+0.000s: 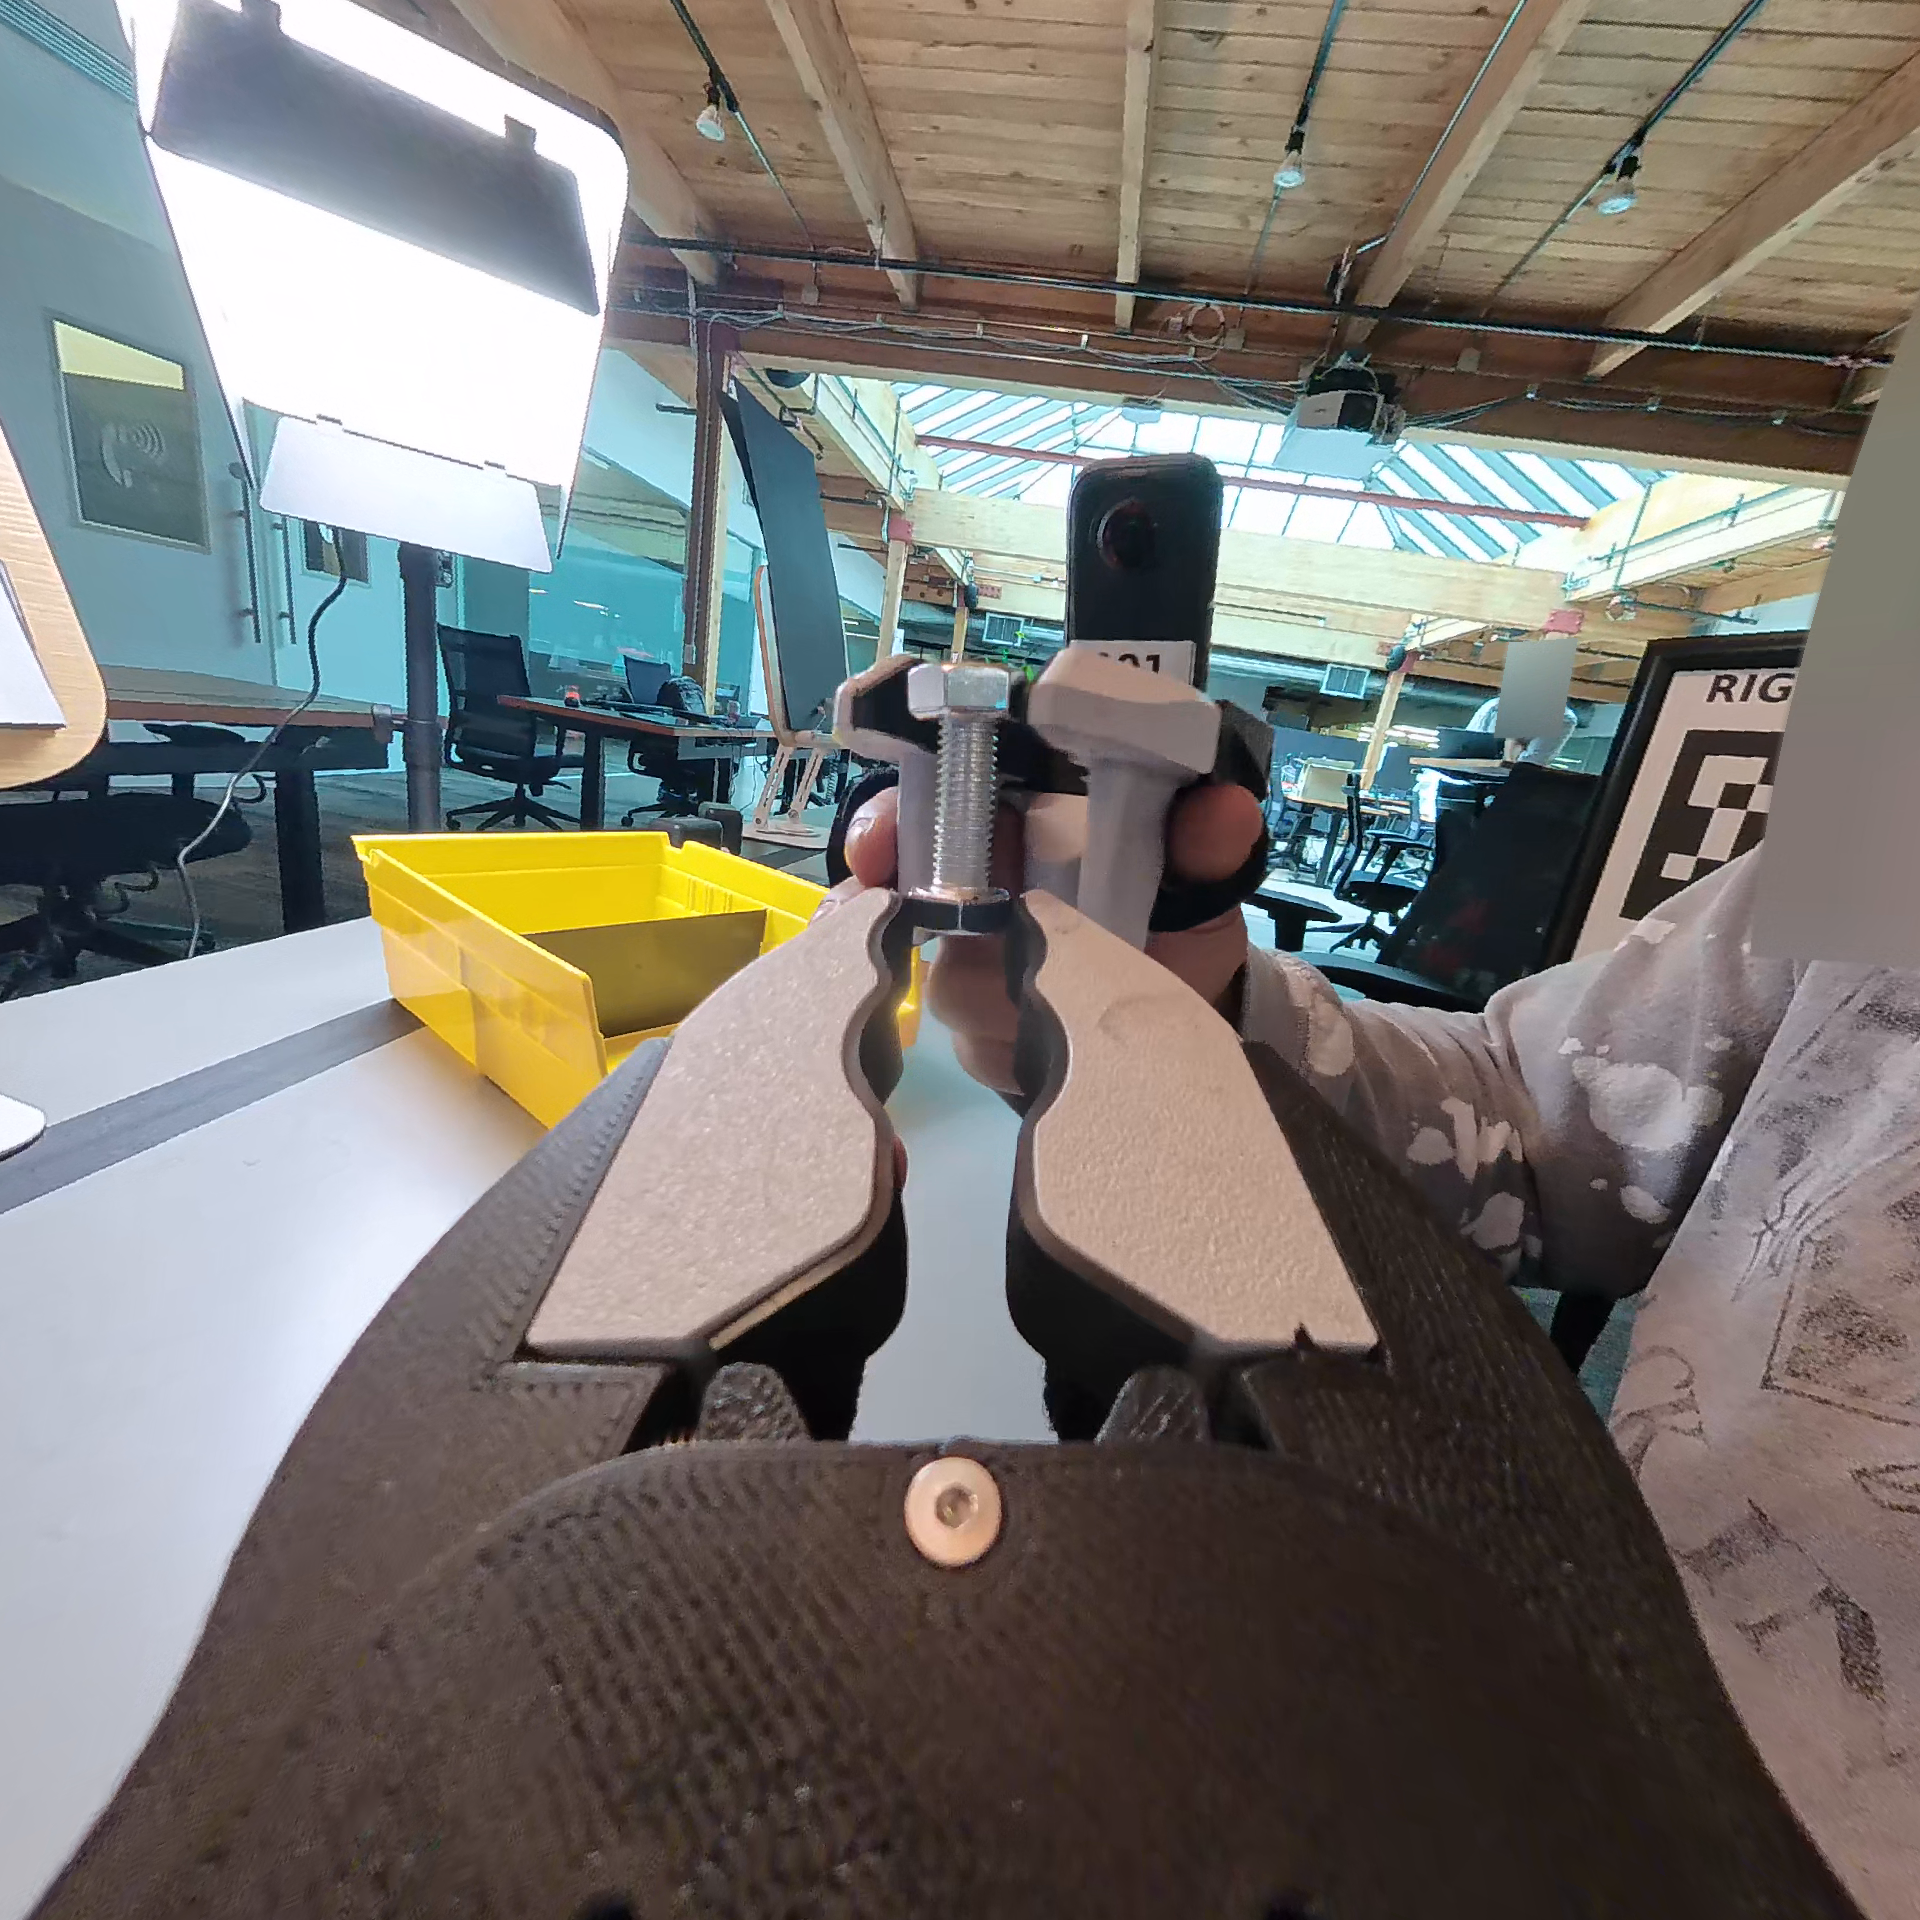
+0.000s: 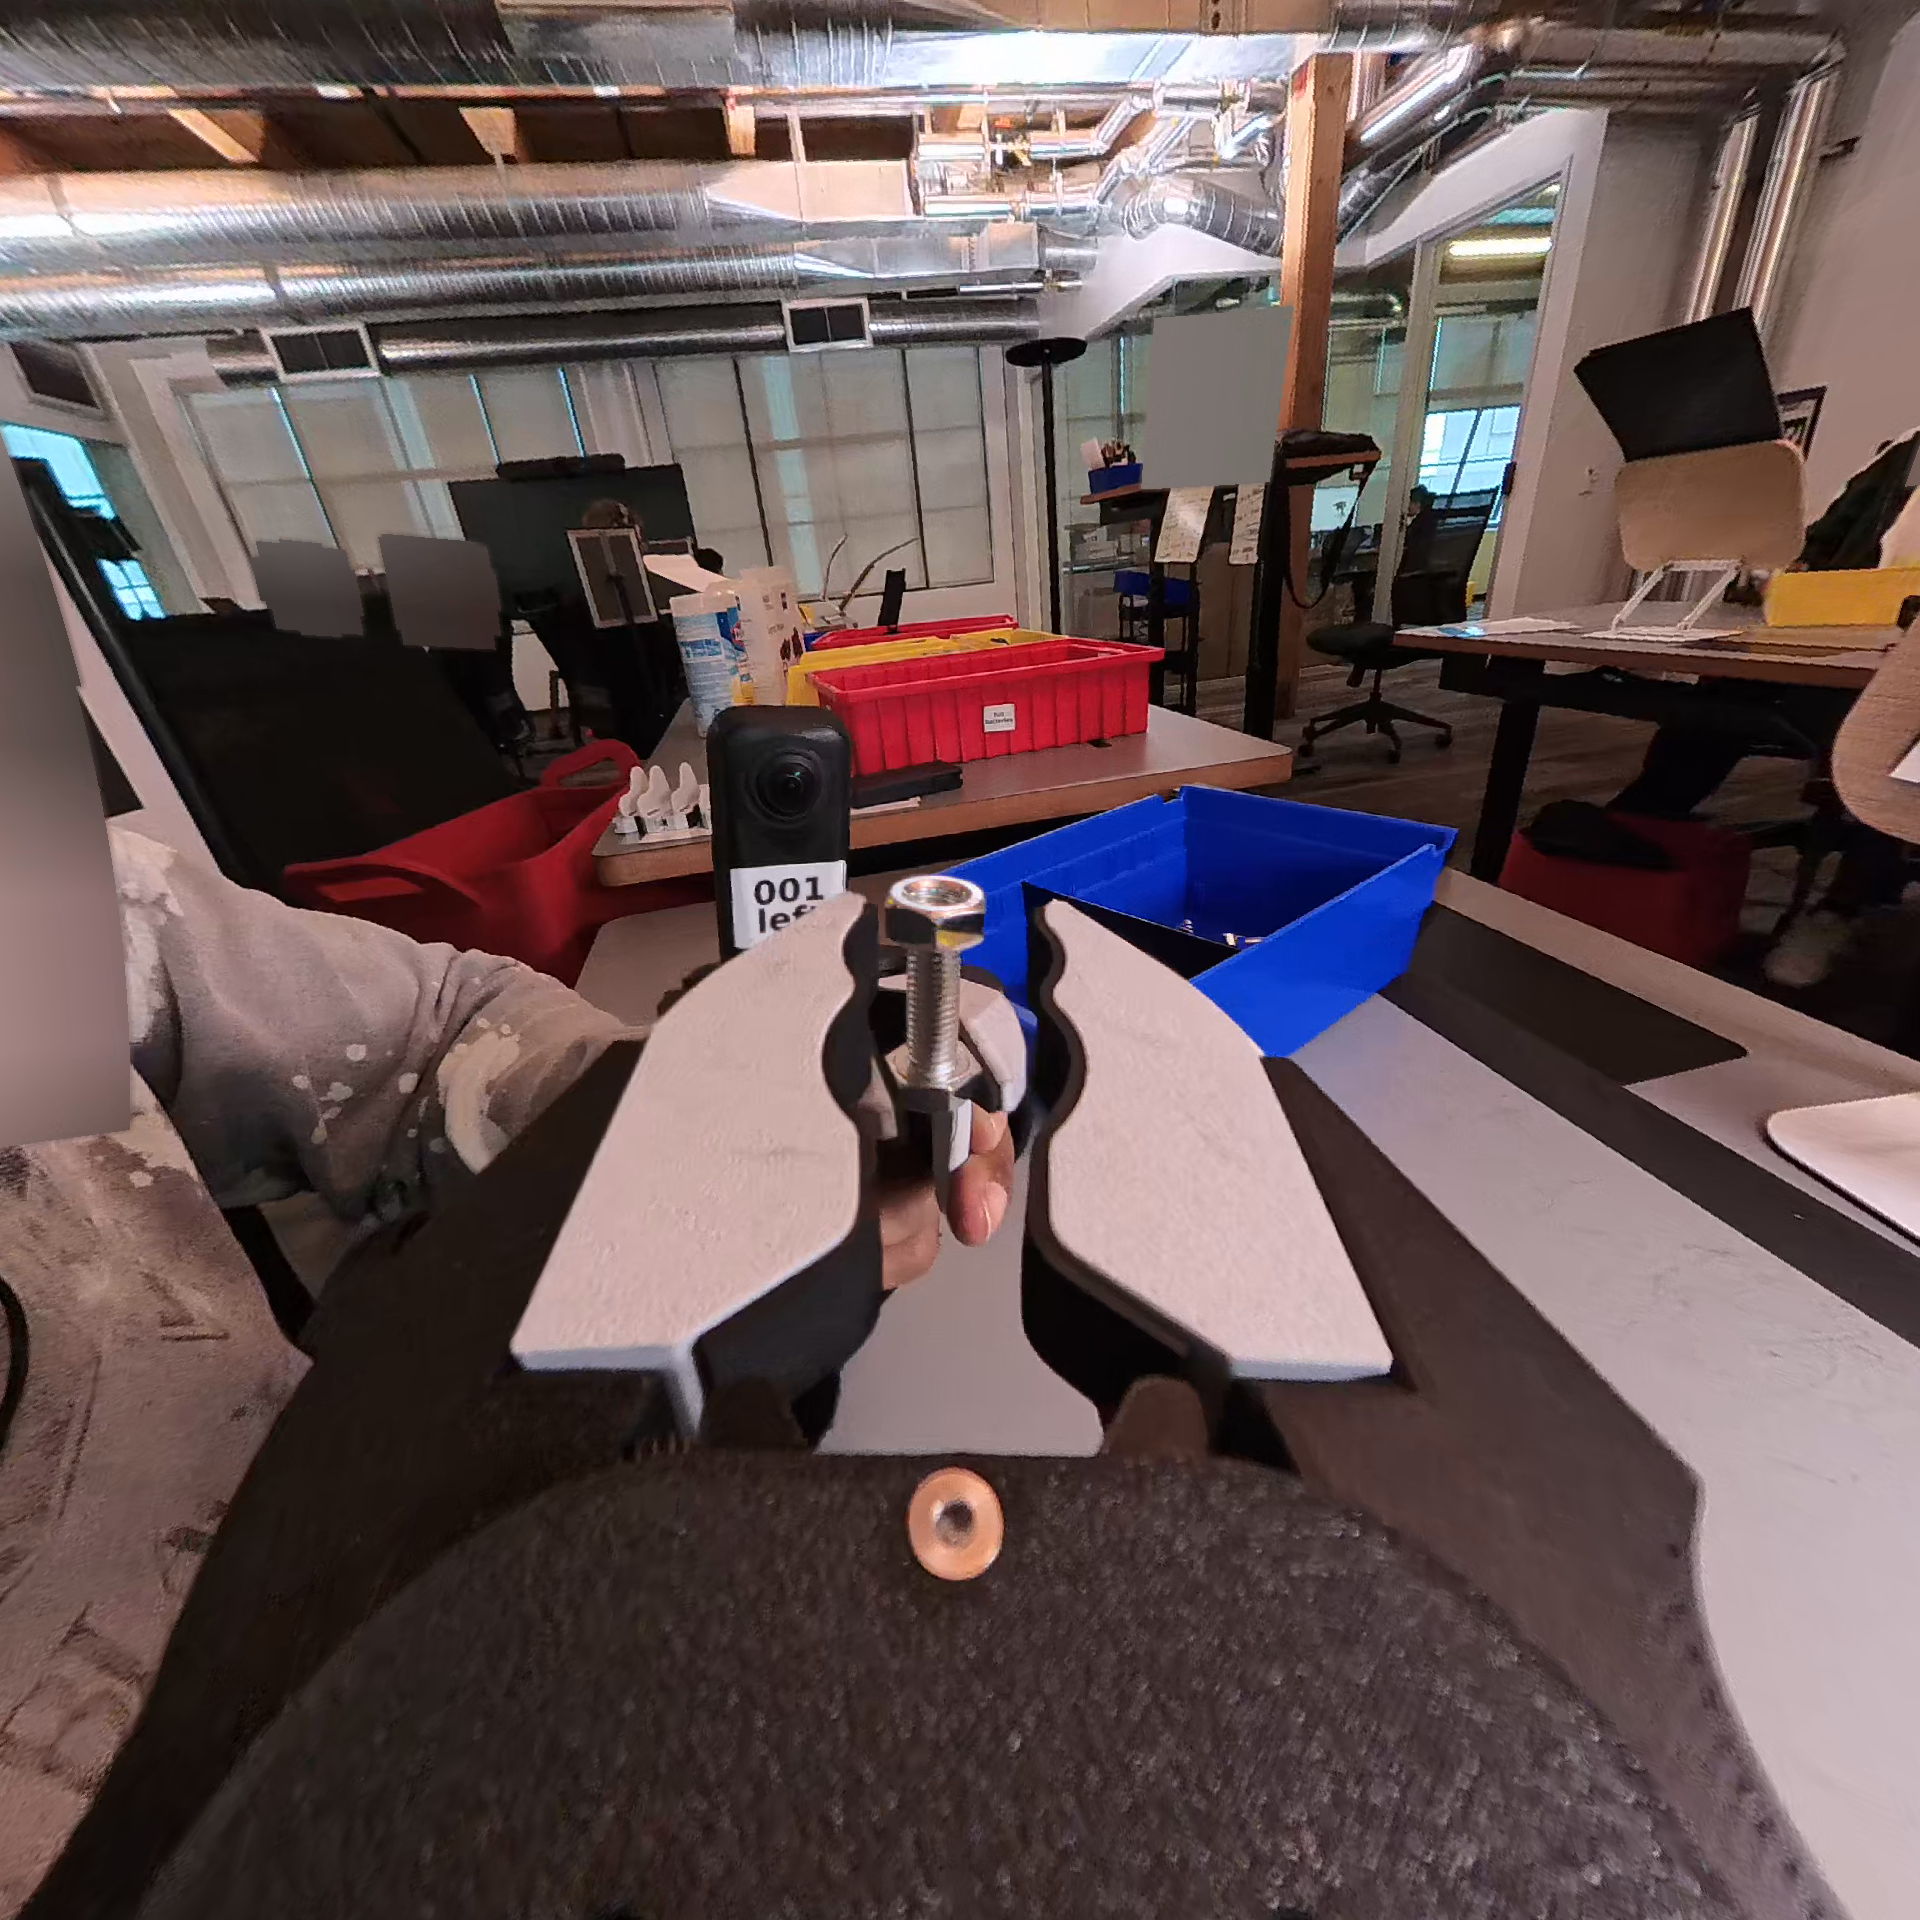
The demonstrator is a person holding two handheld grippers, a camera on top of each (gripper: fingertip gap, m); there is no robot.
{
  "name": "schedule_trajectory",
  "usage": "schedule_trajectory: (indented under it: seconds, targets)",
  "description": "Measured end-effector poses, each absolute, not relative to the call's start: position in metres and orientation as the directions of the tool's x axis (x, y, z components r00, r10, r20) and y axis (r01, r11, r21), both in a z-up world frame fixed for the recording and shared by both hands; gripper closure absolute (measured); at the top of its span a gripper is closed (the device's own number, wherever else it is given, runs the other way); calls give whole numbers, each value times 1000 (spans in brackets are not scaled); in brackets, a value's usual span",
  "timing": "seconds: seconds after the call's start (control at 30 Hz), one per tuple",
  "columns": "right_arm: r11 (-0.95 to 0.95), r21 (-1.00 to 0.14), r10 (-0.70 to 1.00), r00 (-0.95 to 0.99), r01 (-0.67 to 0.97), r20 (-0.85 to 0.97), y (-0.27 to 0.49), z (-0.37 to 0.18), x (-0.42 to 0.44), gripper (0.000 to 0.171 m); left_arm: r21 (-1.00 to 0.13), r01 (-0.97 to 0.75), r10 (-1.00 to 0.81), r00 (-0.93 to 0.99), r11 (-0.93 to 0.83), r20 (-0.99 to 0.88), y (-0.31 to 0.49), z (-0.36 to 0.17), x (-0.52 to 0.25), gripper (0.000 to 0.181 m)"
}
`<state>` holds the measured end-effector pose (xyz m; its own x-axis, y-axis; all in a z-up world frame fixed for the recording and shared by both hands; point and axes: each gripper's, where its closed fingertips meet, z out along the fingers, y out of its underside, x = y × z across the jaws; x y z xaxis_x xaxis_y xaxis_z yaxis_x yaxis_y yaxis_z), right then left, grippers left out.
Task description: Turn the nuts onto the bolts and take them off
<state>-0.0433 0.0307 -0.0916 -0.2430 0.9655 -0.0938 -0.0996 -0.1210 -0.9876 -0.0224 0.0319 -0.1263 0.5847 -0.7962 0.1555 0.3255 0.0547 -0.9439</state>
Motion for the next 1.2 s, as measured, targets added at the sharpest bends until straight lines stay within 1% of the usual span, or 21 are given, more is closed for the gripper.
schedule_trajectory:
  seconds: [0.1, 0.2, 0.4, 0.5, 0.6, 0.77, 0.87, 0.93, 1.03, 1.1, 1.2]
  targets:
    - [-144, -984, 962, -248, -106, -114, 37, -91, -39, 142, -941, 334, -793, 588, 59, 159, 32, -125, -25, 163]
    - [-157, -977, 970, -207, -147, -125, 48, -86, -33, 150, -937, 341, -798, 584, 73, 151, 30, -121, -26, 163]
    - [-153, -978, 961, -252, -143, -114, 37, -85, -34, 144, -941, 333, -796, 585, 59, 157, 32, -125, -25, 163]
    - [-136, -982, 965, -242, -128, -102, 36, -87, -38, 144, -941, 334, -796, 584, 58, 158, 32, -125, -24, 163]
    - [-150, -977, 974, -190, -153, -120, 50, -85, -34, 152, -936, 343, -800, 581, 73, 150, 30, -121, -27, 163]
    - [-141, -976, 972, -212, -169, -104, 46, -80, -29, 146, -939, 338, -796, 585, 65, 155, 32, -123, -27, 163]
    - [-126, -983, 967, -236, -135, -92, 36, -84, -34, 141, -943, 326, -796, 587, 63, 150, 32, -125, -25, 163]
    - [-124, -983, 971, -223, -136, -91, 38, -85, -35, 143, -942, 328, -798, 585, 68, 146, 31, -124, -24, 163]
    - [-137, -978, 978, -179, -154, -109, 52, -84, -31, 151, -940, 330, -799, 586, 82, 136, 29, -121, -25, 163]
    - [-145, -976, 976, -183, -165, -115, 54, -81, -27, 150, -940, 333, -797, 587, 78, 142, 30, -121, -26, 163]
    - [-122, -981, 973, -216, -153, -88, 43, -81, -29, 145, -943, 327, -796, 588, 68, 146, 31, -124, -26, 163]
